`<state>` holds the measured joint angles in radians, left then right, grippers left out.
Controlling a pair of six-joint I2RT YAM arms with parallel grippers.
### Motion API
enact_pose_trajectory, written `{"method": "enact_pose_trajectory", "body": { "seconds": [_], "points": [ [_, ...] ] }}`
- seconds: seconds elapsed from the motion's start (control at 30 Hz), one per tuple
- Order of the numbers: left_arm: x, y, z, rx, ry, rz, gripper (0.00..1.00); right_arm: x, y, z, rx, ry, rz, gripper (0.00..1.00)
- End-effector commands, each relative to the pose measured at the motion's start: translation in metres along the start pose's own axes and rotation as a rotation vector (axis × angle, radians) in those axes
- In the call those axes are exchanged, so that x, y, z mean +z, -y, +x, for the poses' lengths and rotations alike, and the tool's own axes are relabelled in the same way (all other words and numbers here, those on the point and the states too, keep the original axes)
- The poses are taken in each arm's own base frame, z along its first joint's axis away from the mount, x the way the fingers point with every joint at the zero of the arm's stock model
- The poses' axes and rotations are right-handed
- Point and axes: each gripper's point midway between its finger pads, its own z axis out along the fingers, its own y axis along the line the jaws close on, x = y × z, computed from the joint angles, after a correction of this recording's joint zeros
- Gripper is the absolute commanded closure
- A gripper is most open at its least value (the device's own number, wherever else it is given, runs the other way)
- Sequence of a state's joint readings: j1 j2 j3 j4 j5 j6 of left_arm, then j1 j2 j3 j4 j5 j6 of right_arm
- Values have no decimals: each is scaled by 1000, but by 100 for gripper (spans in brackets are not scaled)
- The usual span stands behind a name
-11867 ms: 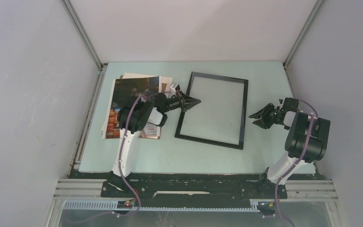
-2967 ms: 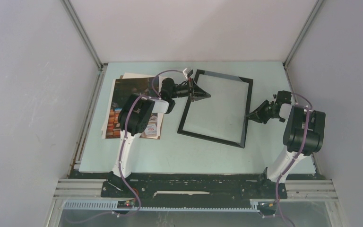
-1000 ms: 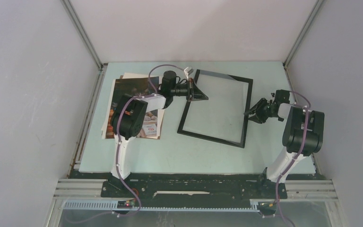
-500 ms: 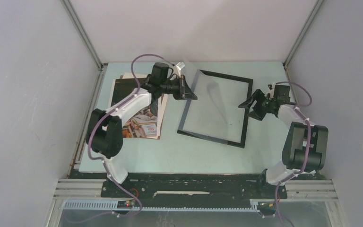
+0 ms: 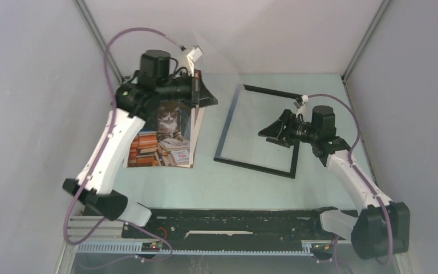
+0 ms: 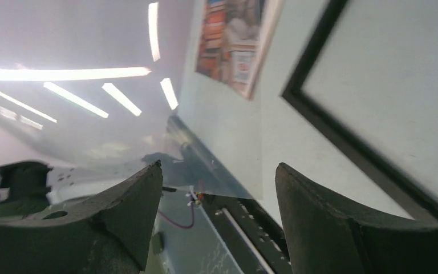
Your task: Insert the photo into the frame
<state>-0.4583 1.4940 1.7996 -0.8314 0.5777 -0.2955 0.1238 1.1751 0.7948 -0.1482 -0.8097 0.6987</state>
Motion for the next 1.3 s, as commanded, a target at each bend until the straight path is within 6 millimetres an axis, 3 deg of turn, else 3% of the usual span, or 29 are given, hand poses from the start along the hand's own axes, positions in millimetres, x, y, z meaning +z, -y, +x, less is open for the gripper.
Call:
{"method": "enact_pose_trajectory", "body": {
  "seconds": [0.0, 0.23, 0.53, 0.67, 0.83, 0.93, 1.0, 1.13, 1.17, 1.27],
  "points": [
    [-78, 58, -18, 239, 117, 39, 100, -11, -55, 5, -57, 20, -148, 20],
    [-120, 100, -24, 376, 260, 141, 100, -34, -104, 9, -113, 44, -294, 18],
    [-126, 124, -16, 369, 343, 297, 100, -72, -169, 10, -258, 104, -496, 16],
    [-128, 126, -12, 371, 363, 316, 100, -71, -175, 2, -297, 124, -492, 16],
    [-129, 125, -16, 343, 401, 301, 100, -64, -165, 3, -280, 121, -450, 17],
    [-125, 107, -28, 236, 440, 192, 100, -58, -143, 3, -212, 149, -350, 17],
    [-106, 74, -30, 73, 407, 60, 100, -51, -128, 4, -187, 162, -315, 17],
    [-46, -4, 10, -79, 170, -174, 99, -24, -81, 15, -199, 113, -173, 17],
    [-38, -18, 20, -104, 138, -219, 94, -14, -67, 22, -208, 64, -141, 16],
    [-22, -53, 48, -170, 133, -306, 68, 6, -30, 34, -175, -53, -65, 18]
  ]
}}
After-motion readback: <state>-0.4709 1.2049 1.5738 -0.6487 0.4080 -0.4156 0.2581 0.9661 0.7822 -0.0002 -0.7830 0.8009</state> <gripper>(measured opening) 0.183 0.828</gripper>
